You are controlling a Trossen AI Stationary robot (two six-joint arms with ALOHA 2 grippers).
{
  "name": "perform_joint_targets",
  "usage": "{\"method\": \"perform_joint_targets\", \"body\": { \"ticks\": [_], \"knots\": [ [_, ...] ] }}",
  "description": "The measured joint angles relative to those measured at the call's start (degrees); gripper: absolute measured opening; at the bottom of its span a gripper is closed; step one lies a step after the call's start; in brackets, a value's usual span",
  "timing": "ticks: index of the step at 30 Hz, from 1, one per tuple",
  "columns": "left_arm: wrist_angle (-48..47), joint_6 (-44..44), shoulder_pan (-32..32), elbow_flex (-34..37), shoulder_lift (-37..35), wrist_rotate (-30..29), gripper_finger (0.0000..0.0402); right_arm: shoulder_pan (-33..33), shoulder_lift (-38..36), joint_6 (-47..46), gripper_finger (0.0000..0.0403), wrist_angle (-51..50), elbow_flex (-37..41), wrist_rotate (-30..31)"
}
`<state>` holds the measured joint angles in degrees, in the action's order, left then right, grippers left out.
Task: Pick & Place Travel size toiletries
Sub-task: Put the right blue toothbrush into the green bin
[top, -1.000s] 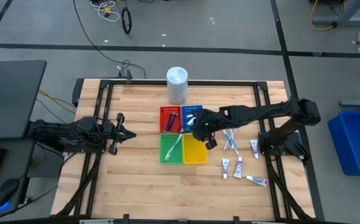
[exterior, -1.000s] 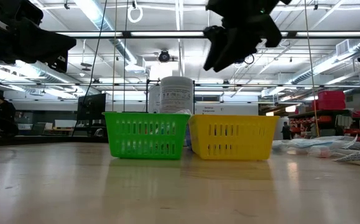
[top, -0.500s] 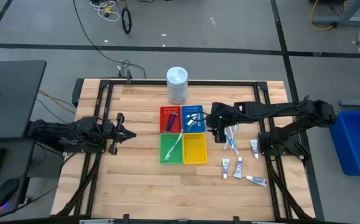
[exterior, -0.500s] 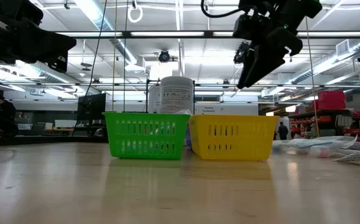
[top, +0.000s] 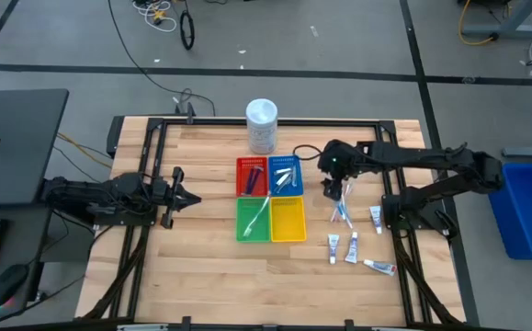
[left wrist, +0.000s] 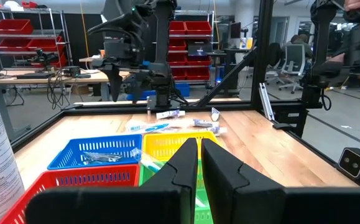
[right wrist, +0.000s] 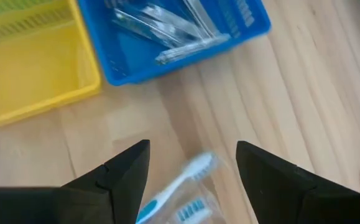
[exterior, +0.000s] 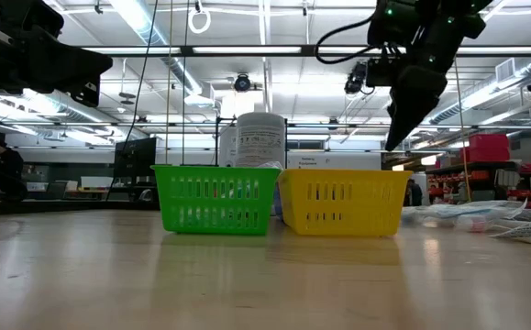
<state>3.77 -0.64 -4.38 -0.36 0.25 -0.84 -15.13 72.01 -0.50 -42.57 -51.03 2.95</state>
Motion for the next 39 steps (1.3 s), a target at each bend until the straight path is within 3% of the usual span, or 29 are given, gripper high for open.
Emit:
{"method": "perform_joint_targets", "body": {
  "ticks": [11,23,39],
  "knots": [
    [0.0,0.0,0.0,0.0,0.0,0.0,0.0027,-1.9,1.7,-6.9,0.0234,-3.4,0.0,0.0],
    [0.0,0.0,0.0,0.0,0.0,0.0,0.0027,-0.7,8.8,-16.4,0.0254,-8.4,0.0,-0.1],
    [0.0,0.0,0.0,0.0,0.0,0.0,0.0027,-3.7,9.8,-26.9,0.0238,-12.4,1.9,0.0]
  ]
}}
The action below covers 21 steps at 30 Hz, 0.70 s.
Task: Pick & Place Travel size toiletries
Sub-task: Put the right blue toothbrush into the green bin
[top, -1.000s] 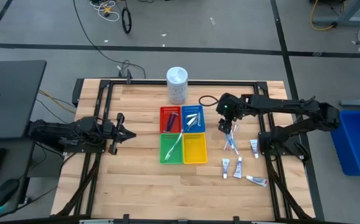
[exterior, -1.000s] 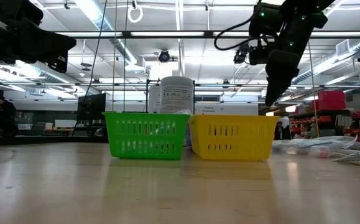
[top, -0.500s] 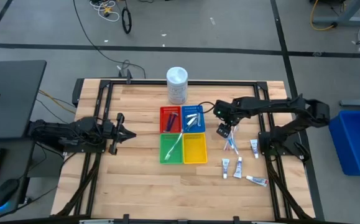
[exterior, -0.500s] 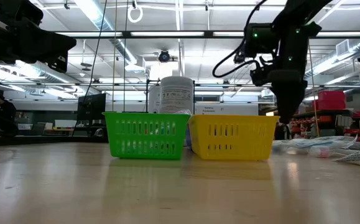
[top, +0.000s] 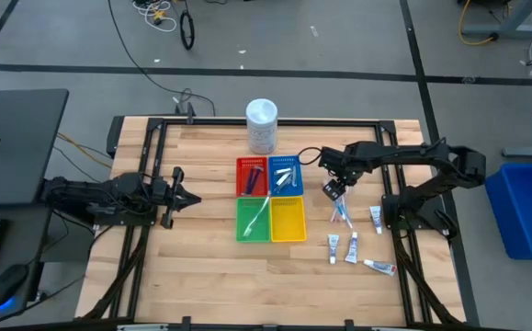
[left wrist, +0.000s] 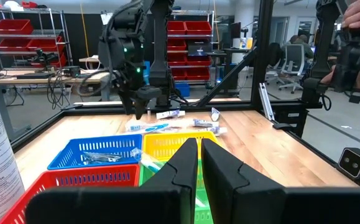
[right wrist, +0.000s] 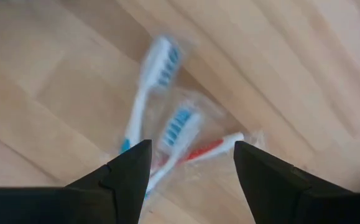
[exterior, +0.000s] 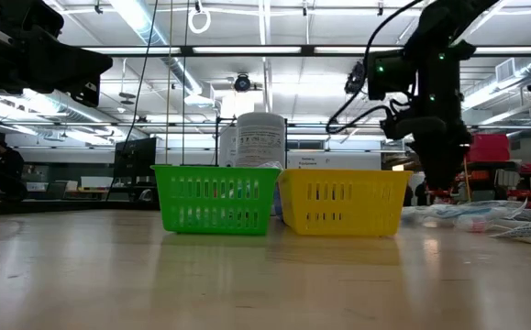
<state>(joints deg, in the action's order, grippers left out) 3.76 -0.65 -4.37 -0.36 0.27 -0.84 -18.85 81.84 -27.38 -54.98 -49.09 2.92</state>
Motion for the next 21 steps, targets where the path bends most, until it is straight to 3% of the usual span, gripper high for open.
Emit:
{"method": "perform_joint_targets", "body": {
  "ticks": [10,21],
  "knots": [
    [0.0,0.0,0.0,0.0,0.0,0.0,0.0027,0.1,0.0,-2.2,0.0250,4.9,5.0,0.0],
    [0.0,0.0,0.0,0.0,0.0,0.0,0.0027,0.1,2.9,-1.7,0.0232,8.2,5.2,0.0]
  ]
}}
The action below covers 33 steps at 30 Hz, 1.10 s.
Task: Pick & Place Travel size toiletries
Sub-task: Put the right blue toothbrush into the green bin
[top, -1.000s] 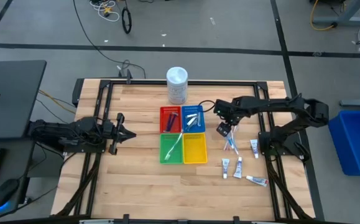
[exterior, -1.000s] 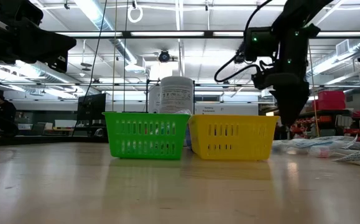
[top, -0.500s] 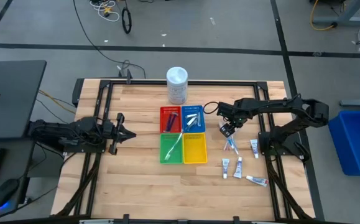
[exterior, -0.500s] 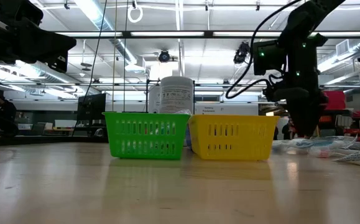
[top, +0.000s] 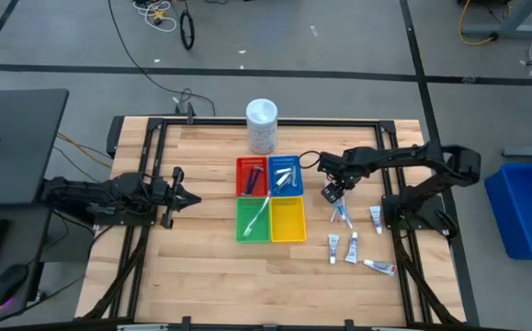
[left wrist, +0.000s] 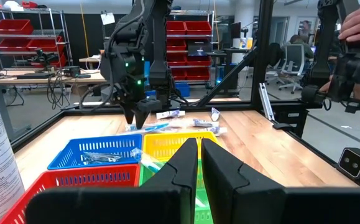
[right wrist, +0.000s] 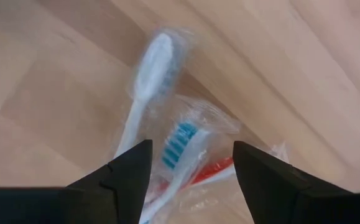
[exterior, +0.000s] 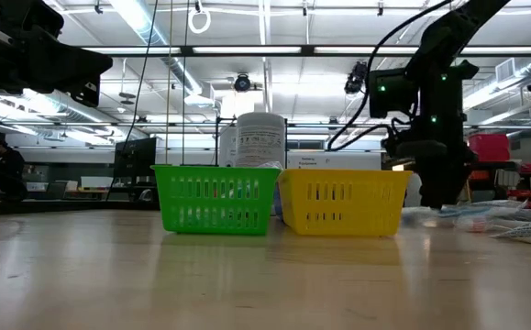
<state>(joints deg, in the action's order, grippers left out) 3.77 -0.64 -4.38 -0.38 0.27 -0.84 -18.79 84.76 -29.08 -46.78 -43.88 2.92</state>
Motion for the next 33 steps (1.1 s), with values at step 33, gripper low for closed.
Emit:
{"method": "perform_joint_targets", "body": {
  "ticks": [33],
  "knots": [
    [0.0,0.0,0.0,0.0,0.0,0.0,0.0027,0.0,4.2,0.2,0.0106,2.0,0.0,0.0]
  ]
}}
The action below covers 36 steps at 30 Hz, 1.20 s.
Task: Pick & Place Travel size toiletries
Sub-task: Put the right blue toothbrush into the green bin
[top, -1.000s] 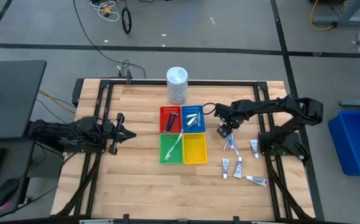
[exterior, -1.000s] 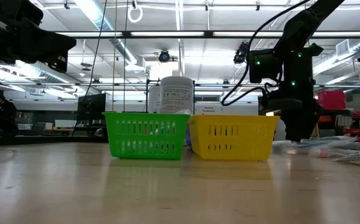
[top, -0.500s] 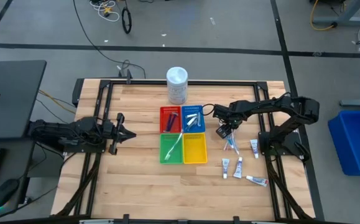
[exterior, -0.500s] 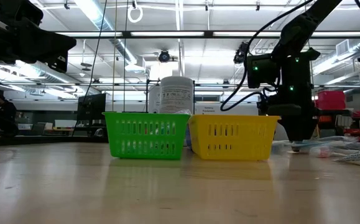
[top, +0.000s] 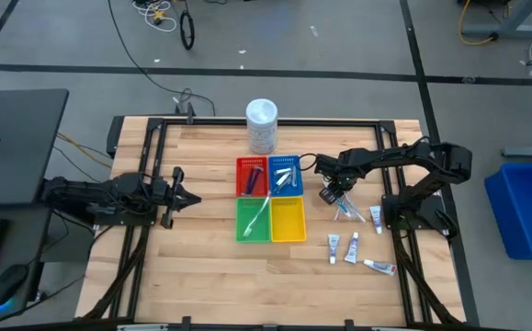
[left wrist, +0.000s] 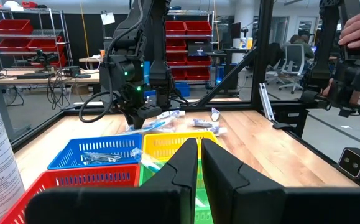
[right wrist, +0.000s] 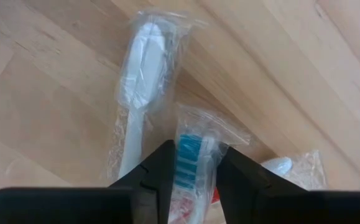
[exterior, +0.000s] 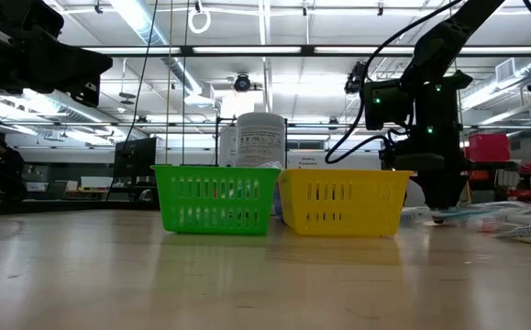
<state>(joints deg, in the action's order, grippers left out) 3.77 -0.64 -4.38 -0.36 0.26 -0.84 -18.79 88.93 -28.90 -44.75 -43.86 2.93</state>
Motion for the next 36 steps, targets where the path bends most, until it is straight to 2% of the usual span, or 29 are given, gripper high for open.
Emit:
{"method": "perform_joint_targets", "body": {
  "ticks": [11,25,36],
  "knots": [
    [0.0,0.0,0.0,0.0,0.0,0.0,0.0027,0.0,-0.1,0.5,0.0108,-0.3,0.0,0.0],
    [0.0,0.0,0.0,0.0,0.0,0.0,0.0027,0.0,-5.3,0.5,0.0102,-1.7,-0.1,0.0],
    [0.0,0.0,0.0,0.0,0.0,0.0,0.0027,0.0,-6.1,1.6,0.0099,-3.0,-0.4,0.0]
  ]
}}
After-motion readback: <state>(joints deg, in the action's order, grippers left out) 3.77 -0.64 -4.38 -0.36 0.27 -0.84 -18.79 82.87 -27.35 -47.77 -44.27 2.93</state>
